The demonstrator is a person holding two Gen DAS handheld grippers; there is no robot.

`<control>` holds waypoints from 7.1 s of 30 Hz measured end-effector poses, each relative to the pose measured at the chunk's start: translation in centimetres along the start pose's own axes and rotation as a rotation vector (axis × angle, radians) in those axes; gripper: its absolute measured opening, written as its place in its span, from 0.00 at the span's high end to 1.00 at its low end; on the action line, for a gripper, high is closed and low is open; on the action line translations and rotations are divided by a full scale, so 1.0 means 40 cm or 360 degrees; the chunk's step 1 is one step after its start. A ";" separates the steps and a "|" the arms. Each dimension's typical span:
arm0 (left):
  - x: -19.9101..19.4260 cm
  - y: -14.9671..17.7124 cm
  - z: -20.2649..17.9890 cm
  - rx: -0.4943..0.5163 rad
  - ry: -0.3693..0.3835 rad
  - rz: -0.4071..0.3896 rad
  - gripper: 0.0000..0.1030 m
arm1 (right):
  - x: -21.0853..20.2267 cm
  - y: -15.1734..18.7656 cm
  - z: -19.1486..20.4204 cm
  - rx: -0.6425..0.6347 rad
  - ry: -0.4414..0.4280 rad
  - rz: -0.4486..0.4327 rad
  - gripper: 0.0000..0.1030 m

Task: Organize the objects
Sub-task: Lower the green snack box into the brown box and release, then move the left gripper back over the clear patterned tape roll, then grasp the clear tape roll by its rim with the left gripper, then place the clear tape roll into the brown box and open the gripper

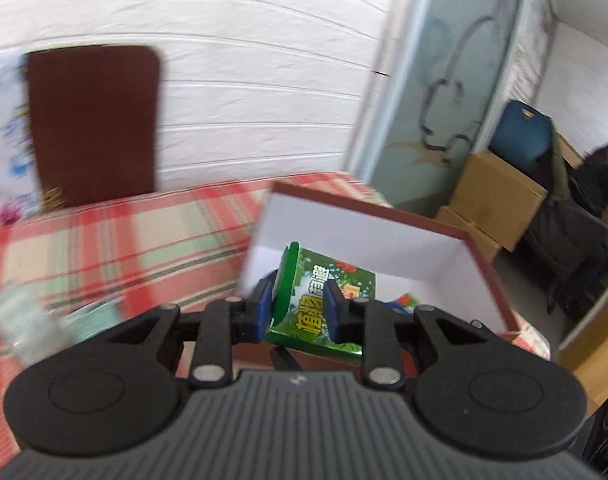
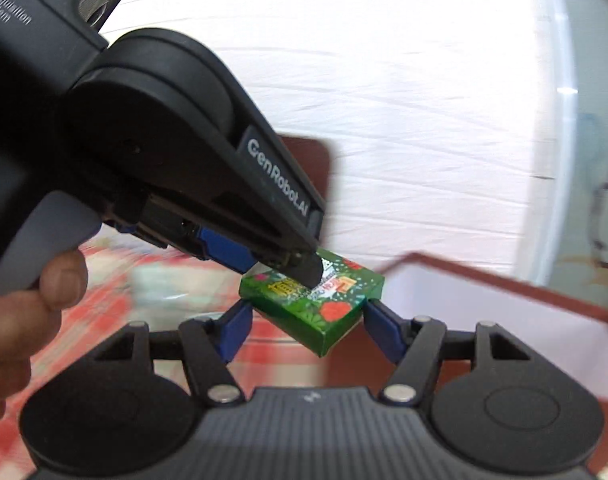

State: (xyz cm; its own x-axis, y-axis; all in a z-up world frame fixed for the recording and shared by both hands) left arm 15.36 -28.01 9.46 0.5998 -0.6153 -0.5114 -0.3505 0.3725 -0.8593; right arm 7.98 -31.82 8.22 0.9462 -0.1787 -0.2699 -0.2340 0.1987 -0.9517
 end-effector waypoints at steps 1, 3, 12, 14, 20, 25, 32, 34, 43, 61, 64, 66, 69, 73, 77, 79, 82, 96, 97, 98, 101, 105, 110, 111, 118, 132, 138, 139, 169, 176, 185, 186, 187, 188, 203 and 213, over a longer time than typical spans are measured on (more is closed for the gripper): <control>0.027 -0.015 -0.030 0.0031 0.0029 0.0000 0.71 | 0.003 -0.008 -0.041 0.0027 0.0044 -0.0007 0.38; 0.076 -0.034 -0.077 0.0083 0.0069 0.0007 0.71 | 0.012 -0.018 -0.110 0.0071 0.0120 -0.0010 0.38; 0.209 -0.075 -0.182 0.0242 0.0069 0.0005 0.66 | 0.108 -0.027 -0.276 0.0188 0.0316 0.0025 0.32; 0.230 -0.067 -0.178 0.0257 0.0018 0.0064 0.66 | 0.131 -0.017 -0.291 0.0199 0.0345 0.0060 0.30; 0.152 -0.060 -0.161 0.0200 0.0028 -0.0005 0.66 | 0.054 -0.006 -0.298 0.0250 0.0318 -0.0017 0.30; 0.073 -0.022 -0.160 0.0161 0.0050 -0.0011 0.66 | -0.027 0.005 -0.247 0.0251 0.0280 -0.0109 0.30; -0.040 0.079 -0.082 0.0062 -0.0047 0.0037 0.66 | -0.115 0.071 -0.123 0.0192 0.0106 -0.0078 0.29; -0.060 0.125 -0.037 0.0011 -0.0124 0.0098 0.65 | -0.110 0.105 -0.078 0.0158 0.0056 0.0018 0.29; -0.110 0.377 0.213 -0.0349 -0.0519 0.0518 0.65 | -0.058 0.233 0.080 0.0079 -0.0144 0.0429 0.30; -0.297 0.514 0.489 -0.0628 -0.0863 0.0440 0.64 | 0.023 0.222 0.323 -0.0302 -0.0316 0.0467 0.30; -0.318 0.526 0.512 -0.0658 -0.0884 0.0442 0.64 | 0.096 0.155 0.376 -0.0264 -0.0368 0.0394 0.29; -0.332 0.536 0.530 -0.0684 -0.0906 0.0446 0.64 | 0.153 0.109 0.397 -0.0155 -0.0423 0.0399 0.29; -0.355 0.550 0.556 -0.0731 -0.0925 0.0444 0.64 | 0.250 0.048 0.402 0.0072 -0.0506 0.0476 0.25; -0.375 0.564 0.580 -0.0761 -0.0940 0.0437 0.65 | 0.366 0.022 0.402 0.0286 -0.0537 0.0654 0.25; -0.380 0.567 0.588 -0.0762 -0.0935 0.0431 0.65 | 0.418 0.045 0.420 0.0394 -0.0603 0.0821 0.25; -0.378 0.568 0.588 -0.0753 -0.0938 0.0430 0.65 | 0.407 0.058 0.439 0.0351 -0.0623 0.0822 0.25; -0.377 0.568 0.589 -0.0739 -0.0943 0.0432 0.64 | 0.357 0.084 0.468 0.0270 -0.0682 0.0832 0.25; -0.381 0.573 0.583 -0.0709 -0.0957 0.0436 0.64 | 0.115 0.177 0.517 0.0043 -0.0833 0.0742 0.26; -0.380 0.573 0.581 -0.0700 -0.0963 0.0439 0.64 | 0.095 0.176 0.510 0.0038 -0.0838 0.0723 0.26; -0.379 0.573 0.580 -0.0692 -0.0970 0.0441 0.64 | 0.079 0.177 0.504 0.0029 -0.0839 0.0708 0.26; -0.376 0.574 0.576 -0.0667 -0.0986 0.0441 0.64 | 0.040 0.189 0.486 -0.0014 -0.0815 0.0684 0.26; -0.375 0.577 0.567 -0.0640 -0.1014 0.0429 0.63 | 0.025 0.228 0.458 -0.0074 -0.0735 0.0694 0.25; -0.369 0.578 0.560 -0.0580 -0.1044 0.0423 0.62 | 0.042 0.279 0.415 -0.0119 -0.0538 0.0733 0.25; -0.369 0.578 0.558 -0.0569 -0.1050 0.0414 0.61 | 0.049 0.294 0.401 -0.0114 -0.0505 0.0750 0.25; -0.365 0.605 0.528 -0.0359 -0.1122 0.0189 0.53 | 0.033 0.305 0.396 -0.0130 -0.0510 0.0691 0.18; -0.367 0.606 0.528 -0.0388 -0.1081 0.0127 0.48 | 0.024 0.306 0.402 -0.0188 -0.0446 0.0641 0.16; -0.363 0.605 0.527 -0.0369 -0.1087 0.0142 0.46 | 0.035 0.308 0.398 -0.0176 -0.0445 0.0675 0.14; -0.363 0.606 0.527 -0.0370 -0.1081 0.0140 0.45 | 0.038 0.308 0.397 -0.0161 -0.0448 0.0685 0.13; -0.139 0.416 0.579 -0.0648 -0.0529 0.0392 0.72 | 0.277 0.266 0.520 -0.0308 -0.0656 0.0733 0.09; -0.191 0.334 0.485 -0.0512 -0.0547 0.0314 0.73 | 0.199 0.222 0.485 -0.0275 -0.0619 0.0537 0.10; -0.049 0.074 0.150 -0.0115 -0.0251 0.0146 0.73 | 0.058 0.061 0.165 -0.0211 -0.0141 0.0095 0.10; -0.021 0.046 0.105 -0.0078 -0.0200 0.0132 0.72 | 0.044 0.043 0.115 -0.0195 -0.0066 0.0054 0.10; 0.005 0.022 0.064 -0.0053 -0.0155 0.0118 0.72 | 0.031 0.026 0.065 -0.0175 0.0002 0.0018 0.09; 0.033 -0.002 0.022 -0.0031 -0.0102 0.0101 0.72 | 0.022 0.012 0.019 -0.0151 0.0062 -0.0001 0.09; 0.229 -0.052 -0.181 0.0145 -0.0020 0.0168 0.58 | 0.012 0.015 -0.343 0.0214 0.0463 0.0012 0.04; 0.098 -0.014 -0.156 0.0220 -0.0121 0.0047 0.52 | -0.066 0.046 -0.205 0.0148 0.0384 -0.0164 0.04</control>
State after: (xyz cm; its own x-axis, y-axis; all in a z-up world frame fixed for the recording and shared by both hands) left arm 13.41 -34.97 7.87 0.6451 -0.5506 -0.5298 -0.2697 0.4847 -0.8321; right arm 3.20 -38.86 5.97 0.8808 -0.4245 -0.2099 -0.1071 0.2532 -0.9615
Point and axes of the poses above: each gripper's, at about its wrist camera, not at the fingertips, and x roughly the way its jaws point, z to its left, y to its underside, the point moved 6 cm from there along x, roughly the way its jaws point, and after that the axes turned 14 degrees about x, right-handed, at the moved point
